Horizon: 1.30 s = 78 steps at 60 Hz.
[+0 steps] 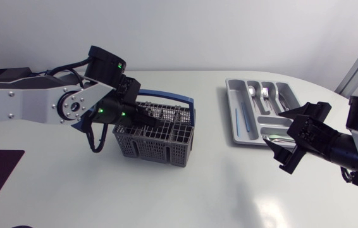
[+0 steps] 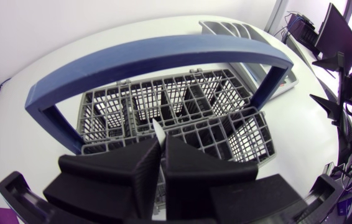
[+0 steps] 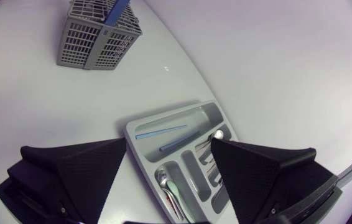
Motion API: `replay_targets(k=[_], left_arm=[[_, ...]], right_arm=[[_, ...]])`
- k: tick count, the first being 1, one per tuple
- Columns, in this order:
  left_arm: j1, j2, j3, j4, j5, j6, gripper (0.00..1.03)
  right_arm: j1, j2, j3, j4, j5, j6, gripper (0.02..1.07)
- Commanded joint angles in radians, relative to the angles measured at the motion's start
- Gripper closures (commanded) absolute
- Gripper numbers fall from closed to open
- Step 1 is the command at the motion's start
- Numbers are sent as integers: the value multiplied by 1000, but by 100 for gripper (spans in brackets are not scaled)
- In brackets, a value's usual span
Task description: Unload the cutlery basket into the drawer organizer.
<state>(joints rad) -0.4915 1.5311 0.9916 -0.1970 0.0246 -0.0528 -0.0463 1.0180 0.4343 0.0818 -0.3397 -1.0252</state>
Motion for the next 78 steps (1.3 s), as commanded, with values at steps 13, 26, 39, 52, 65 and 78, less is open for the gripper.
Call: replay_targets(k=[13, 26, 39, 52, 65, 78], left_arm=[[-4, -138, -94, 47, -6, 1, 92], [53, -243, -146, 73, 153, 2, 92], [136, -342, -176, 90, 360, 10, 92], [119, -560, -203, 105, 394, 56, 92], [105, -601, -202, 102, 394, 99, 92], [79, -534, -297, 169, 387, 149, 92]], right_arm=[[11, -27, -28, -10, 8, -18, 9], [39, -53, -31, -31, 24, -18, 9], [86, -137, -29, -77, 21, 11, 9], [158, -174, 27, -163, -2, 82, 9], [214, -157, 98, -228, -36, 143, 9], [249, -142, 66, -211, -16, 139, 9]])
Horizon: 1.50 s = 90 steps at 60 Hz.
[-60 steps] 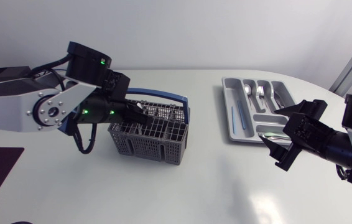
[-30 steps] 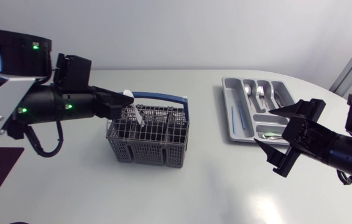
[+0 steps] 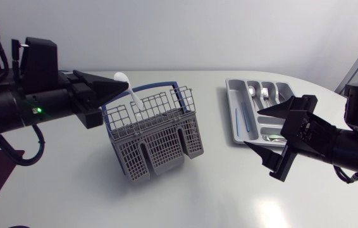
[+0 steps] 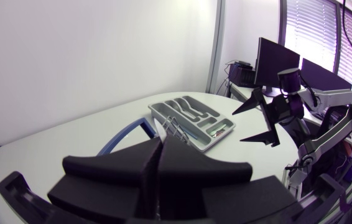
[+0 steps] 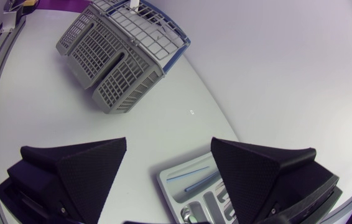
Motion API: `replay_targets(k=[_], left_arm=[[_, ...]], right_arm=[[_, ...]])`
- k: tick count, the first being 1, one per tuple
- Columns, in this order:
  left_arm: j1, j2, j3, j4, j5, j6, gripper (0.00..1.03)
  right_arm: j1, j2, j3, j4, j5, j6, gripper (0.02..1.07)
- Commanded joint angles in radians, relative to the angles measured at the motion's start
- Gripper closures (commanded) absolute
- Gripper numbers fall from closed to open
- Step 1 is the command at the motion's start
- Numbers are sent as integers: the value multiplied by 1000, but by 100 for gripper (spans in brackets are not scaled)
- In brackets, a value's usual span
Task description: Unload the cutlery basket into the drawer organizer.
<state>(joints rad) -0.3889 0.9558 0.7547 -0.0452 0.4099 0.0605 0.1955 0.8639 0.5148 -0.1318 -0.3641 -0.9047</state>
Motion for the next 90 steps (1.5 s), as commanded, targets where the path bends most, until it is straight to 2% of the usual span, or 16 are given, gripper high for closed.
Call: replay_targets(k=[1, 11, 22, 31, 35, 40, 49, 55, 64, 77, 90], left_arm=[[-28, 47, -64, 21, -2, 41, 92], [-76, 104, -81, 54, -31, 45, 92], [-84, 167, -74, 61, -56, 78, 92], [-88, 159, -89, 65, -72, 96, 92], [-88, 149, -95, 64, -74, 101, 92], [-88, 146, -94, 51, -75, 101, 92], [-90, 107, -100, 30, -75, 117, 92], [-94, 89, -103, 16, -75, 136, 92], [-102, 92, -107, 7, -75, 153, 92], [-108, 93, -114, 11, -75, 157, 92], [-105, 72, -146, 28, -74, 176, 92]], right_arm=[[7, 12, -15, 3, 10, 16, 9], [7, 12, -33, 14, 21, 4, 9], [28, 14, -55, 17, 31, 7, 9], [105, 15, -33, 14, 30, 96, 11], [160, 26, 1, -15, 22, 159, 15], [231, 58, 47, -43, -3, 248, 26], [314, 159, 131, -63, -67, 375, 76], [331, 236, 200, -81, -113, 449, 101], [378, 317, 235, -34, -113, 494, 101], [499, 477, 254, 143, -7, 540, 101], [556, 623, 260, 324, 74, 552, 101]])
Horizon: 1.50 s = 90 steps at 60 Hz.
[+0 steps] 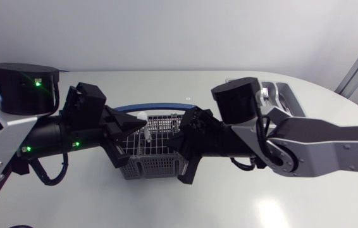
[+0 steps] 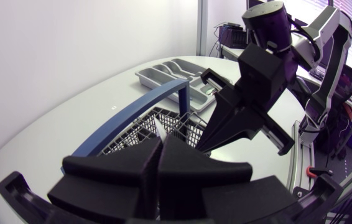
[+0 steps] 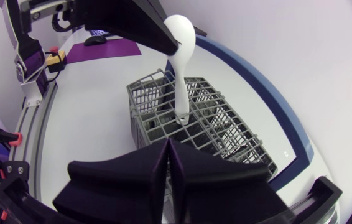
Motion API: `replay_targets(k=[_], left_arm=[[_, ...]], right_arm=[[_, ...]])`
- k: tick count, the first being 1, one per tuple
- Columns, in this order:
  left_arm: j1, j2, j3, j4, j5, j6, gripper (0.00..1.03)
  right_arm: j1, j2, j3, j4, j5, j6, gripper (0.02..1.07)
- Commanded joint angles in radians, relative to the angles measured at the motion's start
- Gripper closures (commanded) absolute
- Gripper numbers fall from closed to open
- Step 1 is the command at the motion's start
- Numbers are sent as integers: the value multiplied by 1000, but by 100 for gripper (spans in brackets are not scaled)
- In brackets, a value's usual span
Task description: Unload the cutlery basket into the drawer organizer.
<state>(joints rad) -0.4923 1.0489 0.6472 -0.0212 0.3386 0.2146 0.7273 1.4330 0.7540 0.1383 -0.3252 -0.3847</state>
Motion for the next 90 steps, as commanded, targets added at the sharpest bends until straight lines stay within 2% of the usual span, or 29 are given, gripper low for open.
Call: replay_targets(k=[1, 16, 29, 65, 79, 90], left_arm=[[-2, -26, -41, 6, -4, 22, 92], [-28, -69, -81, 35, -12, 55, 92], [-104, -84, -96, 47, -93, 89, 92], [-121, -15, -43, 79, -122, 89, 92], [-132, -32, -34, 56, -87, 158, 92], [-123, -3, -20, 58, -110, 117, 92]], right_arm=[[26, 63, 19, 69, 41, 32, 101], [29, 132, 31, 126, 66, 35, 101], [29, 142, 48, 122, 71, 43, 101], [43, 172, 44, 115, 91, 49, 101], [47, 187, 47, 104, 84, 43, 101], [50, 195, 50, 109, 92, 46, 101]])
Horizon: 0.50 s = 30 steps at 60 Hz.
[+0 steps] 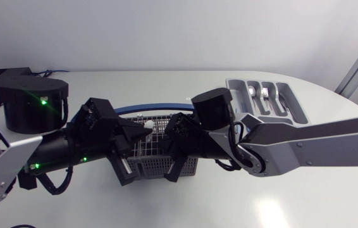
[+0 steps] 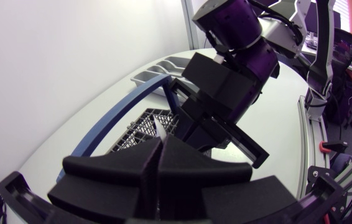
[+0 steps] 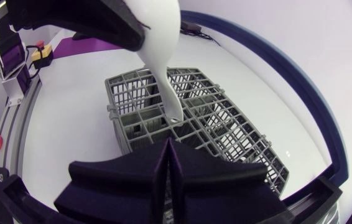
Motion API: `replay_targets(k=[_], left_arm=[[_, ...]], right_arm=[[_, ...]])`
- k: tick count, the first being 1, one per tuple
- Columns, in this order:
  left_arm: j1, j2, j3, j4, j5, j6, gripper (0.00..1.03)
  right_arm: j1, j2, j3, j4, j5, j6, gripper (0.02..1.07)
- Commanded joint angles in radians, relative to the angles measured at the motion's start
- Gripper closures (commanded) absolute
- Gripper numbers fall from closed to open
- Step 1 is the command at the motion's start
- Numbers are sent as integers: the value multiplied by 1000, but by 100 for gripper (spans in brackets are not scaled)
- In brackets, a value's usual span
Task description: Unload the cutlery basket into the drawer organizer.
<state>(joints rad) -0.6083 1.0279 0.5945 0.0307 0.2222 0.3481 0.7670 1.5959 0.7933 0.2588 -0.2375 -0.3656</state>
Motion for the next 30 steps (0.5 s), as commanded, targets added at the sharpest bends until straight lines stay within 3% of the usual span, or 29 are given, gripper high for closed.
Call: replay_targets(k=[1, 30], left_arm=[[-7, 18, 31, 8, 3, -18, 92], [-24, 0, 37, 35, -61, -84, 92]], right_arm=[[11, 32, 11, -12, 4, 27, 101], [8, 58, 14, -9, 15, 25, 101]])
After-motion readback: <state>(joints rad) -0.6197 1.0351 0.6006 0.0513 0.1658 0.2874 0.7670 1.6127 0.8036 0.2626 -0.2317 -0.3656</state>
